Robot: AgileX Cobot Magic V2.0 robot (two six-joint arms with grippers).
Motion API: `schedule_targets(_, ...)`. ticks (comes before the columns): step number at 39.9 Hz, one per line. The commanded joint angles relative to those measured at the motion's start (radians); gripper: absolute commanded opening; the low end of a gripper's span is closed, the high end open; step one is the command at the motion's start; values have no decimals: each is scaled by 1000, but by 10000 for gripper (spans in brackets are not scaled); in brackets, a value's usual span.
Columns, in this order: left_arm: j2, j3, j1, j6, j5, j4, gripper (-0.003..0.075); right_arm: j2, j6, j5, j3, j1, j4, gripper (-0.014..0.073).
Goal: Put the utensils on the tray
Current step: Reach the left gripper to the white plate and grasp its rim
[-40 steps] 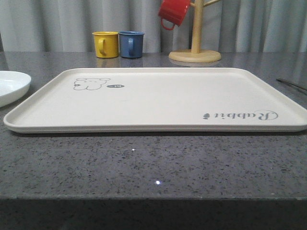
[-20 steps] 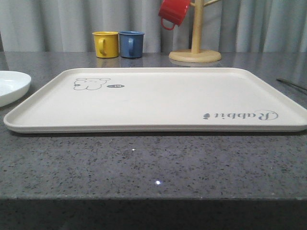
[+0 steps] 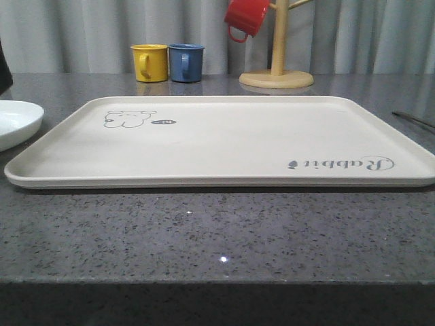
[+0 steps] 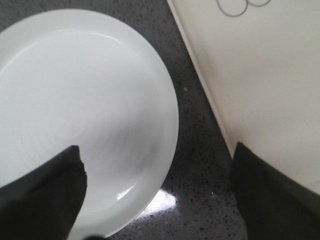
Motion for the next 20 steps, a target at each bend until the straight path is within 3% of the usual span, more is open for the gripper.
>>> schedule_targets(1, 65, -82, -10, -5, 58, 8, 487, 17, -8, -87, -37, -6, -15, 655)
schedule_targets(9, 207, -142, -10, 29, 101, 5, 461, 17, -8, -87, -37, -6, -15, 655)
schedule_targets(20, 256, -150, 11, 67, 90, -2, 461, 17, -8, -87, -37, -6, -15, 655)
